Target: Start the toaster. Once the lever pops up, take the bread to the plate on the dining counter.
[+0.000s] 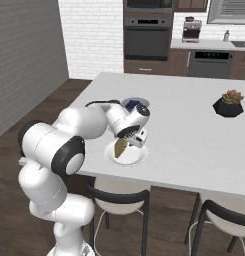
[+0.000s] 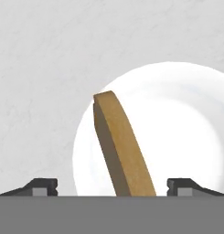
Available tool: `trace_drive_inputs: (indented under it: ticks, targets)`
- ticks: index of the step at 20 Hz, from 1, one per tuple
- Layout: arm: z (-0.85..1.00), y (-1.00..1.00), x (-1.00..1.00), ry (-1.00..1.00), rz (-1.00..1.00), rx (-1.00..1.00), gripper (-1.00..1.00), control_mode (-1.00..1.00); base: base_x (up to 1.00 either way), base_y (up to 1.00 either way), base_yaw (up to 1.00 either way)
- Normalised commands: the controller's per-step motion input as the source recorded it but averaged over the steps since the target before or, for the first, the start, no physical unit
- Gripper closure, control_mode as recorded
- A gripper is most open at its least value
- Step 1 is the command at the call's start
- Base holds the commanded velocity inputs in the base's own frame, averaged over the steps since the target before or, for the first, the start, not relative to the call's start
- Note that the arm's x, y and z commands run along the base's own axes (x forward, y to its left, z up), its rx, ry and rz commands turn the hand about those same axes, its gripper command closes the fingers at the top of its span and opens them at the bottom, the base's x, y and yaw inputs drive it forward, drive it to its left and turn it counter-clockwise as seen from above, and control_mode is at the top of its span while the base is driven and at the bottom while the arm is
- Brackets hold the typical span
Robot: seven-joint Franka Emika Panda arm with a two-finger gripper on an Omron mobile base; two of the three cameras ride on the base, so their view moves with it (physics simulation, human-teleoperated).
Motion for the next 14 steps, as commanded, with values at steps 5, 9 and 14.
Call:
trace_drive_inputs:
  ticks: [5,9,14]
  targets:
    - [0.07,0.0,0.0,0.01,-0.02,0.0,-1.0,-1.0,0.0,0.0,0.0]
    - [0.33,-0.08,0.0,0.0,-0.05,0.0,-1.0,-1.0,0.0,0.0,0.0]
    - [0.4,-0.24,-0.01,0.0,-0.04,0.0,-1.0,-1.0,0.0,0.0,0.0]
